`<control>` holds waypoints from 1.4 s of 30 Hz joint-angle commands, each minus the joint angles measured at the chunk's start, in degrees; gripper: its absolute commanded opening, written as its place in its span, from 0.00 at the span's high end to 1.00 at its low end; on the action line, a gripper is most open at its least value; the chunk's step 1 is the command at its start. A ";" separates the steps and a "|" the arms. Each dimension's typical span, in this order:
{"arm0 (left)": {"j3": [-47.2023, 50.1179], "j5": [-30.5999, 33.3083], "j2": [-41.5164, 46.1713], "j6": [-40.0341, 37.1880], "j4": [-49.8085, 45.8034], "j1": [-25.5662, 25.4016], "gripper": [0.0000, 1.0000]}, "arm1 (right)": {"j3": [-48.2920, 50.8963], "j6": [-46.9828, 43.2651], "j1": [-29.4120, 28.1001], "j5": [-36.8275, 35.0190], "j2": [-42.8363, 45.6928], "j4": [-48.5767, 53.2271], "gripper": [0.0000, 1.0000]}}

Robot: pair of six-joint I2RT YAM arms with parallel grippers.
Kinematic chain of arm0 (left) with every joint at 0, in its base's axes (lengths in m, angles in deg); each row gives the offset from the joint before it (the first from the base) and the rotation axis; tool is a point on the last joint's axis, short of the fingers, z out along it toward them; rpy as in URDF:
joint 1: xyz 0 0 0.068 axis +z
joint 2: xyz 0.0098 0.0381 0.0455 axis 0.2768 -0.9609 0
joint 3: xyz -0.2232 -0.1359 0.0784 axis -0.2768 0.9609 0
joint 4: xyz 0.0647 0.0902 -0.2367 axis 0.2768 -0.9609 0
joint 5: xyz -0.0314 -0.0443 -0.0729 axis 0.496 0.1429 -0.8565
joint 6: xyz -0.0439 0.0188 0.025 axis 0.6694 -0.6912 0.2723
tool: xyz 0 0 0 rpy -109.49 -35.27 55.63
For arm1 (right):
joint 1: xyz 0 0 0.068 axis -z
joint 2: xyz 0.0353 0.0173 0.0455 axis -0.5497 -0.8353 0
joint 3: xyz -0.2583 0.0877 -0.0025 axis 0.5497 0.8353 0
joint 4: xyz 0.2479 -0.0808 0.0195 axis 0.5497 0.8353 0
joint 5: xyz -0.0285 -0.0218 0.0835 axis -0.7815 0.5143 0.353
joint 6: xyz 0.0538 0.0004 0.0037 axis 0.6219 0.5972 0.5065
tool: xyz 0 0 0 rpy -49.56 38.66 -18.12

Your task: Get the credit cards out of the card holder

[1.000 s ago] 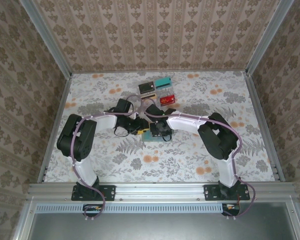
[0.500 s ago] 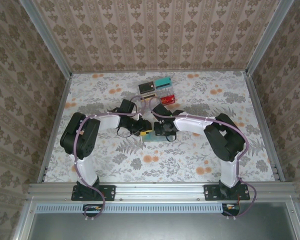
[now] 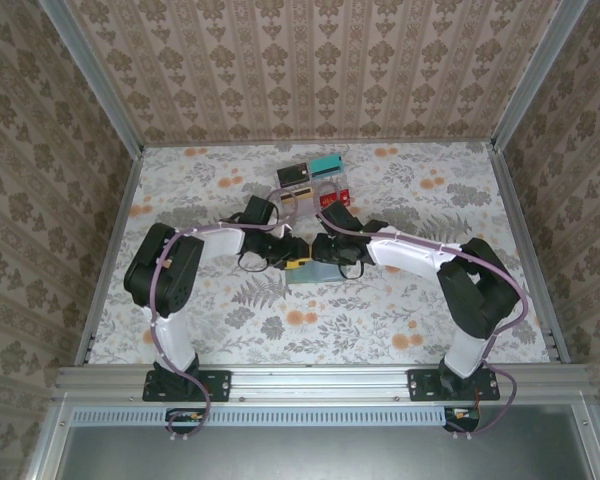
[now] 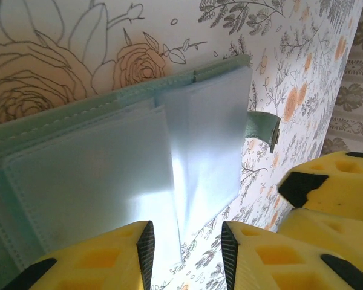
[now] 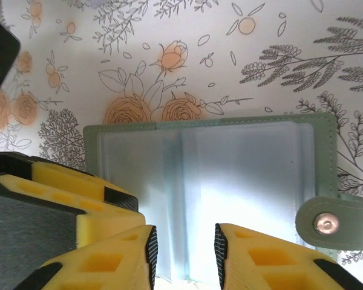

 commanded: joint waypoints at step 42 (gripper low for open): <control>-0.86 6.35 0.85 -3.60 -8.11 0.66 0.63 | -12.46 -0.71 -3.57 -4.94 -17.10 18.86 0.77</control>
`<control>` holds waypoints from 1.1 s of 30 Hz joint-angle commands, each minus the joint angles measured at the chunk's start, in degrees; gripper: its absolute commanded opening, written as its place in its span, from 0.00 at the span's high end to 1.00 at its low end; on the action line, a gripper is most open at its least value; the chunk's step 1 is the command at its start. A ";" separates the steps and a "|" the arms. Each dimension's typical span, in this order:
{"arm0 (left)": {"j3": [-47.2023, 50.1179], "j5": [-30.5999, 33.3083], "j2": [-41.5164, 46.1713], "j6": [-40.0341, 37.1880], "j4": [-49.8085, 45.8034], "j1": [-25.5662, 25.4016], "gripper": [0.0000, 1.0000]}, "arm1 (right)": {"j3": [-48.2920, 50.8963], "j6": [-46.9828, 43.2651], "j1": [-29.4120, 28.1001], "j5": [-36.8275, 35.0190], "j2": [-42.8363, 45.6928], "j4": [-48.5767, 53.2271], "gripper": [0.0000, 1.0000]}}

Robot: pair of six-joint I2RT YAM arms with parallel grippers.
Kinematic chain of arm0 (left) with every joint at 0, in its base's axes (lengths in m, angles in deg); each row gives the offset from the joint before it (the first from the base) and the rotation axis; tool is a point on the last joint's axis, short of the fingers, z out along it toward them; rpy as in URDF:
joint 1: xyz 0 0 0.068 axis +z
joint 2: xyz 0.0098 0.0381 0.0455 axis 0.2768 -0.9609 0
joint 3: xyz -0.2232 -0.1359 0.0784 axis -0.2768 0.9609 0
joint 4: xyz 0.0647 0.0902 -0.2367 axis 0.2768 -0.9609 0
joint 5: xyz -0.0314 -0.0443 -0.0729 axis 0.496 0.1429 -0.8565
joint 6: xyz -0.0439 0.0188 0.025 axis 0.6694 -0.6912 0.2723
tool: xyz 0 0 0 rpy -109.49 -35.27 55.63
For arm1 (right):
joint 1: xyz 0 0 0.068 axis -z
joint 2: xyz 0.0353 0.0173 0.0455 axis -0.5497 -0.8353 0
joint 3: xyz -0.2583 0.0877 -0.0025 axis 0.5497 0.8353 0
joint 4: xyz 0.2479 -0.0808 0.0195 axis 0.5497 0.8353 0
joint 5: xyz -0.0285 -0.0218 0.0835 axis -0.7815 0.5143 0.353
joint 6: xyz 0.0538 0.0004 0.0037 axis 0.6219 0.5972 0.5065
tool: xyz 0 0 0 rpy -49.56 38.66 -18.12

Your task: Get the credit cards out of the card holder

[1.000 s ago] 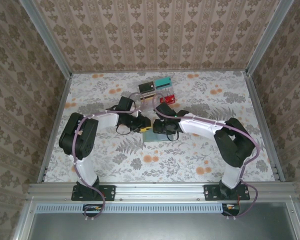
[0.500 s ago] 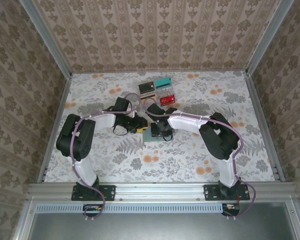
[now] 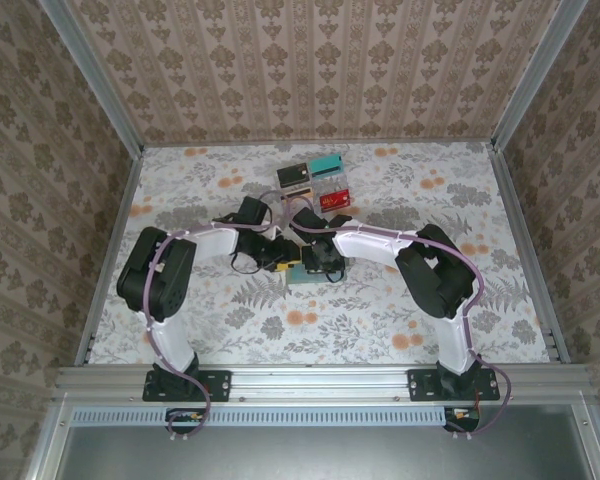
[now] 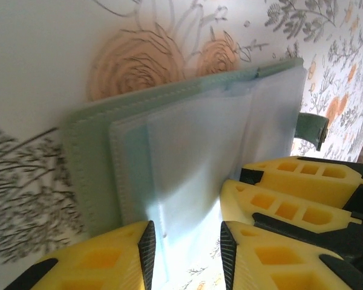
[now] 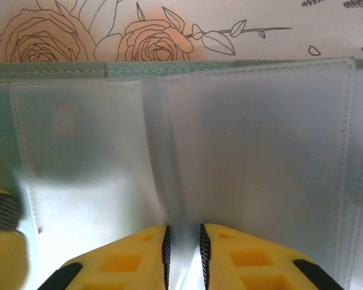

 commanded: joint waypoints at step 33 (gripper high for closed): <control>-7.08 5.15 -5.54 -1.85 -2.03 -1.29 0.62 | 12.46 5.66 4.99 8.36 2.96 -11.49 0.84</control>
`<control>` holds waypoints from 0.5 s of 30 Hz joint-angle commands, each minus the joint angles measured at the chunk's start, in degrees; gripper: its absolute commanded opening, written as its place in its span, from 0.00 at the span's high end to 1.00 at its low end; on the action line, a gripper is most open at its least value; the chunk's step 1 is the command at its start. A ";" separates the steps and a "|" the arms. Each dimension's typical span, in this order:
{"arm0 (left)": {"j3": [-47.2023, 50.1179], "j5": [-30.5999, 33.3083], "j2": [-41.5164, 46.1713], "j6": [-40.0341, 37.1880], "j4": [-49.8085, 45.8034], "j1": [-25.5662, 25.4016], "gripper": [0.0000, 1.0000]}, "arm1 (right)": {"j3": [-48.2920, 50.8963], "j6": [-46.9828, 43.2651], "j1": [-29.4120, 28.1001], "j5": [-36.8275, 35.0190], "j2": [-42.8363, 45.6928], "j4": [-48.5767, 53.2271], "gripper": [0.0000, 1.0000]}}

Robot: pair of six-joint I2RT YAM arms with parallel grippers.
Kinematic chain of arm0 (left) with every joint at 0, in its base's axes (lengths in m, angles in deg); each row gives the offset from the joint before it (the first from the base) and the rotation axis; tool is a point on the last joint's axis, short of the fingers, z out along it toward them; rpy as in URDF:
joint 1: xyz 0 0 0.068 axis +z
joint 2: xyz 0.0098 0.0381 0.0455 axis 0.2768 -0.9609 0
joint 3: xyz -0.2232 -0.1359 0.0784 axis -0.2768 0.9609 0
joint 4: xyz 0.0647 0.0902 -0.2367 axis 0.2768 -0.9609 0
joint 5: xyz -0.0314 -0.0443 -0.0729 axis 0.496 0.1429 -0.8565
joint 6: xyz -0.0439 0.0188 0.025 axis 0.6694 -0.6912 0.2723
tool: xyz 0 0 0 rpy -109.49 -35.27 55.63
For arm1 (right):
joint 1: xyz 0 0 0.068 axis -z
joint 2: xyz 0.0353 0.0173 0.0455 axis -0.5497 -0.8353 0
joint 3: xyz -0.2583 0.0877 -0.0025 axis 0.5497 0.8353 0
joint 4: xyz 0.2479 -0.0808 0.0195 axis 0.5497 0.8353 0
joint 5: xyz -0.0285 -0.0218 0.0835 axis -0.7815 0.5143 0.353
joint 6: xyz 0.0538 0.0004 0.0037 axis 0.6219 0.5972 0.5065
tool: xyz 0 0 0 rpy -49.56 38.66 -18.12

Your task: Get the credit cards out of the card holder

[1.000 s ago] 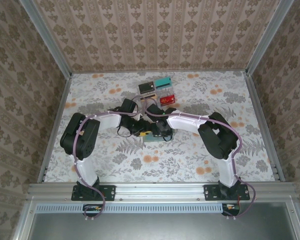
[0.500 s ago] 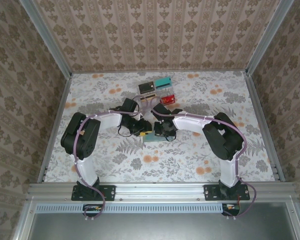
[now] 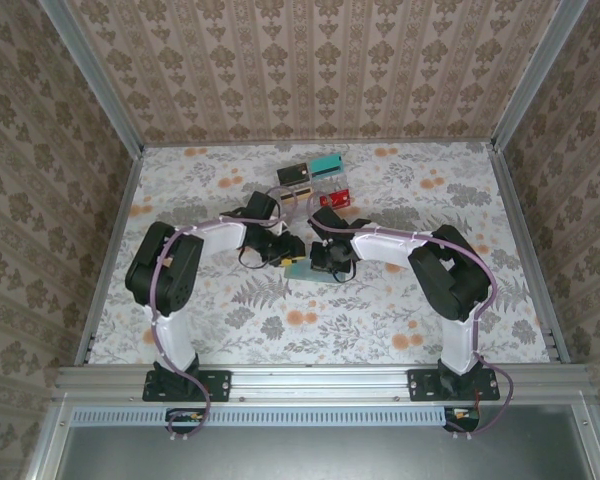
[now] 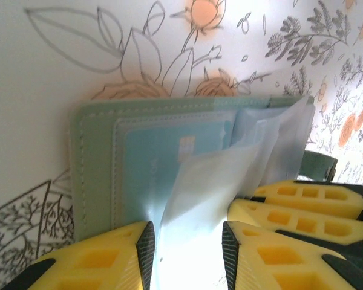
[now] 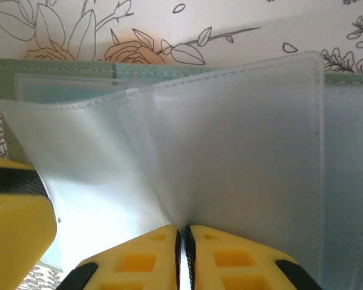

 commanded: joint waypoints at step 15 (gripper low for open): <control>-0.87 -12.38 -2.15 0.06 8.95 0.47 0.71 | 5.28 -1.82 1.30 -1.12 9.43 -2.34 0.62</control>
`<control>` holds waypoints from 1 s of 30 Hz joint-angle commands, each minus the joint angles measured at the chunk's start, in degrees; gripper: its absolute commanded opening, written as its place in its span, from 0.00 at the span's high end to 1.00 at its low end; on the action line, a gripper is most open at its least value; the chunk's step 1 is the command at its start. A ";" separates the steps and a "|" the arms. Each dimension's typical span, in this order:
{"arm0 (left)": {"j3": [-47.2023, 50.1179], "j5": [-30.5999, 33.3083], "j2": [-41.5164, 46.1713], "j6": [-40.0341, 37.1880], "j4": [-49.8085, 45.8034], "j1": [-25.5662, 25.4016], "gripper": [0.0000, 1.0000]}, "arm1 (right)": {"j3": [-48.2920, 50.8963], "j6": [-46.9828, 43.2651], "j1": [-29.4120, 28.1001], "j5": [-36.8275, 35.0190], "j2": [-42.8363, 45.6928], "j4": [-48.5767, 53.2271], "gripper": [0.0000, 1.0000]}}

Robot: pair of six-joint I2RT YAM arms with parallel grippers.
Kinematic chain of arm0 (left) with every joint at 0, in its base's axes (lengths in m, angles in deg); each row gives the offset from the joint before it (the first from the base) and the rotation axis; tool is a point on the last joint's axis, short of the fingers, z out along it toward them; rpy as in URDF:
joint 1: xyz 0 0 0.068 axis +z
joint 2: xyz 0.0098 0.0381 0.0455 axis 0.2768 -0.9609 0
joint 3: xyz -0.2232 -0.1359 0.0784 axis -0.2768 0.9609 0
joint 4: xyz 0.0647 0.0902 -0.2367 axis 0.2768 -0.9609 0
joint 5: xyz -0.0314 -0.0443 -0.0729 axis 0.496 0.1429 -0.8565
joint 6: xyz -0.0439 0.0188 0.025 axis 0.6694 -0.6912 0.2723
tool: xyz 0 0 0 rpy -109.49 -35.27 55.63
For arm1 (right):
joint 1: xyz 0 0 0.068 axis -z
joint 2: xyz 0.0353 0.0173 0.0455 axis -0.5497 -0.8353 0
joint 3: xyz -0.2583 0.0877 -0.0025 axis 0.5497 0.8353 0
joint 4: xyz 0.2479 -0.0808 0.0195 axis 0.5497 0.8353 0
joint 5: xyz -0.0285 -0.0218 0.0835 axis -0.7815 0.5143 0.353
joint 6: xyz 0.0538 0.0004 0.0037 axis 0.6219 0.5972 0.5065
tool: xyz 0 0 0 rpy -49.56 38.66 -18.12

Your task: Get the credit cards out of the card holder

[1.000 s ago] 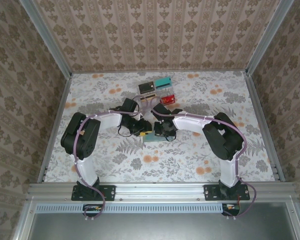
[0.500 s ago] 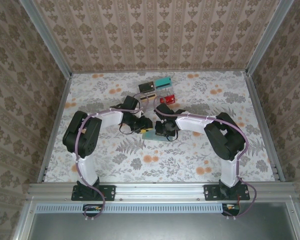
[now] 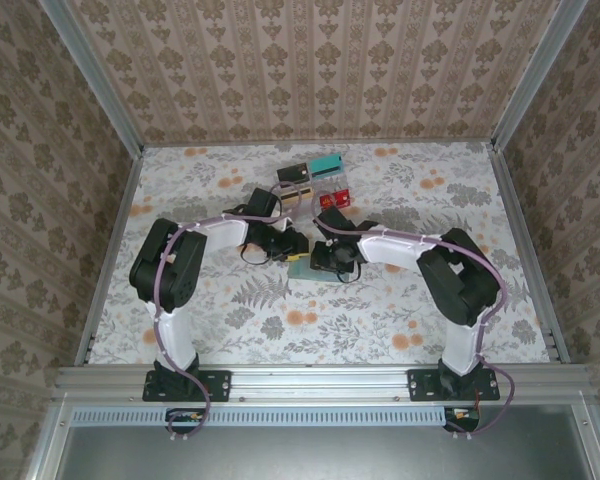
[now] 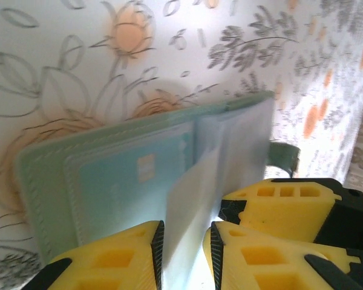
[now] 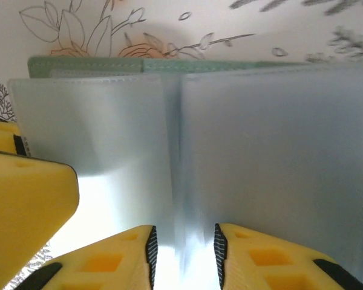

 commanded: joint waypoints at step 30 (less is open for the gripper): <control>5.35 0.55 6.10 3.14 1.93 5.10 0.56 | -2.65 -3.36 -5.18 -13.90 6.97 5.59 0.50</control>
